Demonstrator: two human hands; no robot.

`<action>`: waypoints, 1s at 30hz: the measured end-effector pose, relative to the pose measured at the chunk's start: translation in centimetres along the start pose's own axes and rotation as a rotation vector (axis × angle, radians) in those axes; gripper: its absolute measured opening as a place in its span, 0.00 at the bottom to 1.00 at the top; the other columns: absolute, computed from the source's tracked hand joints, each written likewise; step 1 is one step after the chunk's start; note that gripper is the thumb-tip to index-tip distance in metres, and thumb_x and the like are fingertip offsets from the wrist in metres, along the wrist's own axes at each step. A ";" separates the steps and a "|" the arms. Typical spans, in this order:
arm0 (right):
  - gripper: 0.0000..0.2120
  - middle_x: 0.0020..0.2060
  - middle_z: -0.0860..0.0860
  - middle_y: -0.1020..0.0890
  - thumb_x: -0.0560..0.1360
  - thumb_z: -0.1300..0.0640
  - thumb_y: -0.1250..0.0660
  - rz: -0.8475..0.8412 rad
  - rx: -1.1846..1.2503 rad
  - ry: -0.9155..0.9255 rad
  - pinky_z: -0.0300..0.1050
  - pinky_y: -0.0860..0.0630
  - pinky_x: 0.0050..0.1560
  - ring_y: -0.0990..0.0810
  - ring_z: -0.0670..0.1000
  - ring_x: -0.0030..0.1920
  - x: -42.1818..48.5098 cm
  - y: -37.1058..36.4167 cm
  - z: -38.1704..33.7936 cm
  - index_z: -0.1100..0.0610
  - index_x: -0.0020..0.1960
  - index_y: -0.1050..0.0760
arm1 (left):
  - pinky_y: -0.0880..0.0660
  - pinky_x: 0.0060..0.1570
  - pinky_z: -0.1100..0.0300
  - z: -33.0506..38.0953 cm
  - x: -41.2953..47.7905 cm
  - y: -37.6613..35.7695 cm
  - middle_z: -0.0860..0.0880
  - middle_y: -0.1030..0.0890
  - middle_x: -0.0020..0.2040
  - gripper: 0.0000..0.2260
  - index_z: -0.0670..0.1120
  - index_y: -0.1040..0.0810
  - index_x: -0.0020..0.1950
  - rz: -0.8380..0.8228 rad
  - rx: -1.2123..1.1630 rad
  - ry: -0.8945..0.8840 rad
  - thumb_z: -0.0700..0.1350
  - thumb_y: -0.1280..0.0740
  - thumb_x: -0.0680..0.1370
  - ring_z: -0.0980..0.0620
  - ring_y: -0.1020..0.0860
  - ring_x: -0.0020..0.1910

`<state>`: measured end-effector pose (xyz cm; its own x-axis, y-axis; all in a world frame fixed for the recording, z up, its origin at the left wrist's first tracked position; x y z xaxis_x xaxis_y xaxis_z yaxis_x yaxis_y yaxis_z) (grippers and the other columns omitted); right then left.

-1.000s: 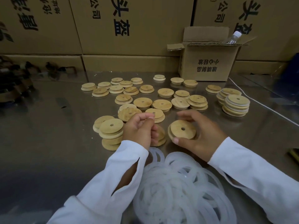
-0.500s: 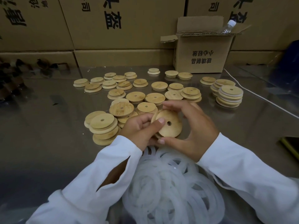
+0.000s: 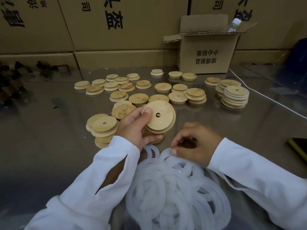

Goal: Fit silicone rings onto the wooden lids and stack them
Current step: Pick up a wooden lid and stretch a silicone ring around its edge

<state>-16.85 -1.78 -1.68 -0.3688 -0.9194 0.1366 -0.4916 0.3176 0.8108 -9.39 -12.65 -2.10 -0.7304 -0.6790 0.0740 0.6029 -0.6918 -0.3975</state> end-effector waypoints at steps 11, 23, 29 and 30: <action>0.05 0.44 0.42 0.27 0.72 0.54 0.32 -0.045 -0.054 0.072 0.23 0.37 0.46 0.30 0.41 0.49 0.0 -0.6 -1.1 0.48 0.46 0.20 | 0.22 0.26 0.60 0.1 -0.1 -0.4 0.56 0.19 0.29 0.19 0.55 0.18 0.29 -0.033 0.056 -0.023 0.42 0.39 0.77 0.58 0.19 0.30; 0.06 0.48 0.43 0.28 0.74 0.58 0.35 -0.089 -0.093 0.126 0.37 0.34 0.56 0.32 0.44 0.54 -0.1 -1.5 -1.4 0.48 0.46 0.24 | 0.22 0.26 0.60 -0.1 -0.1 -0.3 0.56 0.19 0.29 0.20 0.53 0.17 0.28 -0.028 0.047 -0.021 0.41 0.39 0.77 0.58 0.19 0.29; 0.13 0.41 0.41 0.26 0.72 0.60 0.33 -0.029 0.040 0.096 0.30 0.32 0.48 0.27 0.44 0.47 -0.1 -0.7 -1.1 0.43 0.37 0.32 | 0.22 0.26 0.60 0.1 0.1 0.0 0.56 0.19 0.29 0.20 0.54 0.18 0.28 -0.005 0.023 -0.029 0.41 0.38 0.77 0.58 0.19 0.30; 0.13 0.41 0.42 0.25 0.72 0.61 0.33 -0.012 0.075 0.088 0.32 0.32 0.48 0.26 0.44 0.46 -0.1 -0.4 -1.0 0.44 0.37 0.31 | 0.22 0.26 0.60 0.1 0.1 0.2 0.56 0.19 0.29 0.19 0.53 0.17 0.28 0.007 0.015 -0.030 0.41 0.38 0.77 0.57 0.19 0.30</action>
<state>-15.84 -2.07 -1.49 -0.2938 -0.9389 0.1791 -0.5546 0.3201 0.7681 -9.35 -12.90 -2.04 -0.7162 -0.6908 0.0990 0.6128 -0.6904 -0.3843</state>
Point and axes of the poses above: each hand's wrist, its own x-axis towards the middle knuckle, its own y-axis out of the back of the hand, z = x × y, the point moved 9 cm from there along x, towards the middle knuckle
